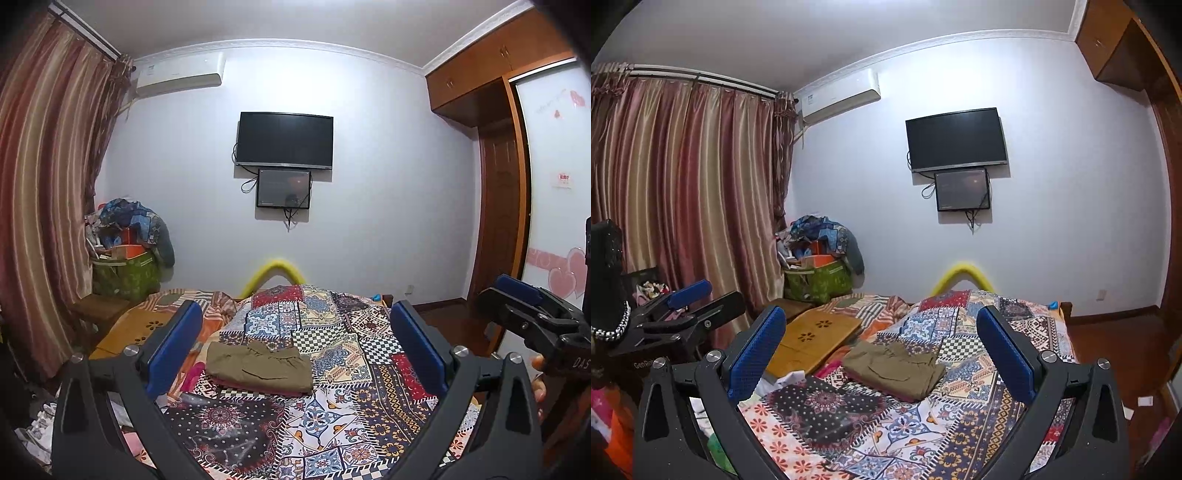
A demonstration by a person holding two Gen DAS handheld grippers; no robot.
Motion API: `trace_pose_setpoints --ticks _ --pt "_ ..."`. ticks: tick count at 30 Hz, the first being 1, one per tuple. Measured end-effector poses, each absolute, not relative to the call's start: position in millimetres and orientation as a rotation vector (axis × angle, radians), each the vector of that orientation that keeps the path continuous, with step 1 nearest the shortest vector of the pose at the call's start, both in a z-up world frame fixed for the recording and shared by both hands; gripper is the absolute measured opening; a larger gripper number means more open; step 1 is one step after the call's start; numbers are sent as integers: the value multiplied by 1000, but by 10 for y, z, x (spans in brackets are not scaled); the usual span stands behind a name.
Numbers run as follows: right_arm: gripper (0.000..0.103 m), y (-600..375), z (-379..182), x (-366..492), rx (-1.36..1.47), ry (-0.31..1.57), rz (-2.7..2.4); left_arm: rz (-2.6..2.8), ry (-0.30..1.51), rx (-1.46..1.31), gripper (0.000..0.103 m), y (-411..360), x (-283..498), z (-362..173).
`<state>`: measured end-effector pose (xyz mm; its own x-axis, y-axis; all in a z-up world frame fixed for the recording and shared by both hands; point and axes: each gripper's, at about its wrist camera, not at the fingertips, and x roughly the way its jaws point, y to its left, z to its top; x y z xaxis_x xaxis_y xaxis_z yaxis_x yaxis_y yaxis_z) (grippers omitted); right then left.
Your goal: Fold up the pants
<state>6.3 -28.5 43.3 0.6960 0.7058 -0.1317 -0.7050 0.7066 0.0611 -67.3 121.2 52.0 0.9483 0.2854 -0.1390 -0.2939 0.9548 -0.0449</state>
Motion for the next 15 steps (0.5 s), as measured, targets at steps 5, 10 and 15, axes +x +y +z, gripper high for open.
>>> trace_pose_setpoints --ticks 5,10,15 --pt "103 -297 441 60 6 149 784 287 134 -70 103 1212 -658 518" --pt "103 -299 444 57 7 149 781 282 139 -75 103 1233 -663 525" --pt "103 -304 452 59 8 150 777 276 139 -75 103 1240 -665 536"
